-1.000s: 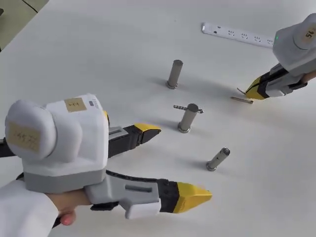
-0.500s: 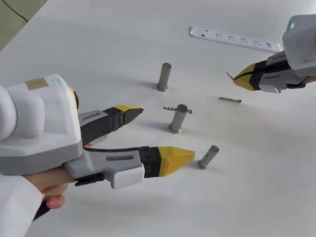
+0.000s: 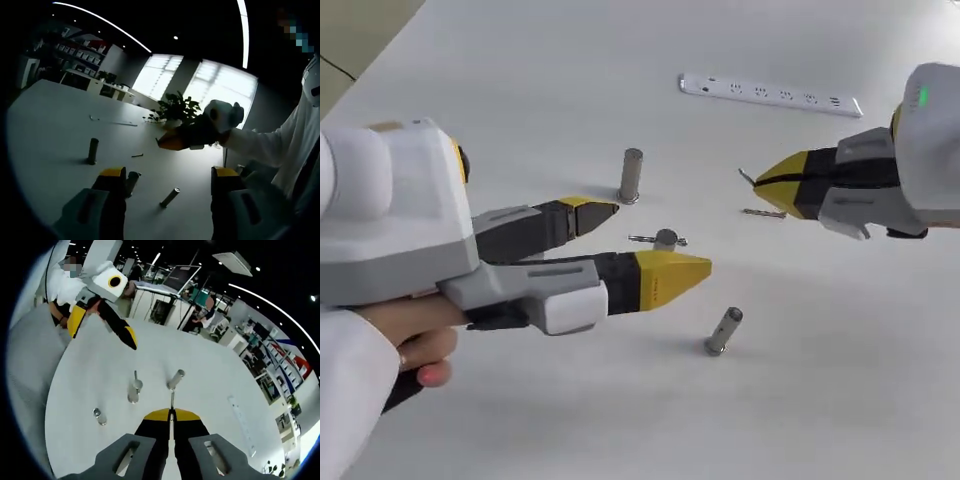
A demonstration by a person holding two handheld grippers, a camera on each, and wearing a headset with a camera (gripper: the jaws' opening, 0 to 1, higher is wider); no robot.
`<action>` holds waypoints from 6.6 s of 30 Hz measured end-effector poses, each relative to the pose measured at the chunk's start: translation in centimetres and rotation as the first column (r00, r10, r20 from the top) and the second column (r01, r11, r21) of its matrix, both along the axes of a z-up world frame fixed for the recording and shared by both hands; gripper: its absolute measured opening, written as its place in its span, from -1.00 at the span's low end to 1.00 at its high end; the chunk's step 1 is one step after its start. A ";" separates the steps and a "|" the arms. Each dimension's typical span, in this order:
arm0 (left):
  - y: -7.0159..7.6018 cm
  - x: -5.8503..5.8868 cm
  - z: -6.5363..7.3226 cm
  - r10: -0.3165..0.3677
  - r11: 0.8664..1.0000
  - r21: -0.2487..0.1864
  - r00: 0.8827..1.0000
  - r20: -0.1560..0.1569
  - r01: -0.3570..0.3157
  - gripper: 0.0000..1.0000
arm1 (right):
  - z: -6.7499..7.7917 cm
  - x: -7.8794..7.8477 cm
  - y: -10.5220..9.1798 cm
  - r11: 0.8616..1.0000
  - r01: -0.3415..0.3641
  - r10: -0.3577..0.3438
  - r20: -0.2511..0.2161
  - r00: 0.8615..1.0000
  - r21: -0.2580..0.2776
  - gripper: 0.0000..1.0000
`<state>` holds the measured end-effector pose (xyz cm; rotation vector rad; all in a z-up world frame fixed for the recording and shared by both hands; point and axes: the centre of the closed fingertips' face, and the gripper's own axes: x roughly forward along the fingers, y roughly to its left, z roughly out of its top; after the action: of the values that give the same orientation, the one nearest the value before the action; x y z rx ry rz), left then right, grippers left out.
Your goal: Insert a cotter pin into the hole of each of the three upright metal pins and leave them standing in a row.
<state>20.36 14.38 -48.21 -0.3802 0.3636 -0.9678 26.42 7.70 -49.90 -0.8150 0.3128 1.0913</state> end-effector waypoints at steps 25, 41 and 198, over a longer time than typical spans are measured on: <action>-4.8 0.8 -0.2 -0.122 0.992 -0.019 0.979 -0.163 0.121 -0.47 | 0.2 -5.5 0.1 0.999 -0.022 0.022 -0.013 1.000 0.023 -1.00; -6.2 0.6 -0.7 -0.182 0.981 0.026 0.964 -0.193 0.190 -0.73 | 0.2 -6.3 0.2 1.000 -0.019 0.019 0.008 1.000 0.001 -1.00; -7.1 -2.6 -6.3 -0.577 0.729 0.534 0.804 0.144 0.428 -0.66 | -6.1 -9.8 -3.6 0.998 0.012 0.011 -0.391 0.920 0.058 -1.00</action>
<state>17.73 7.27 -54.47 0.3550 0.4227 -1.4119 16.57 4.06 -56.04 -0.5379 0.6137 1.2558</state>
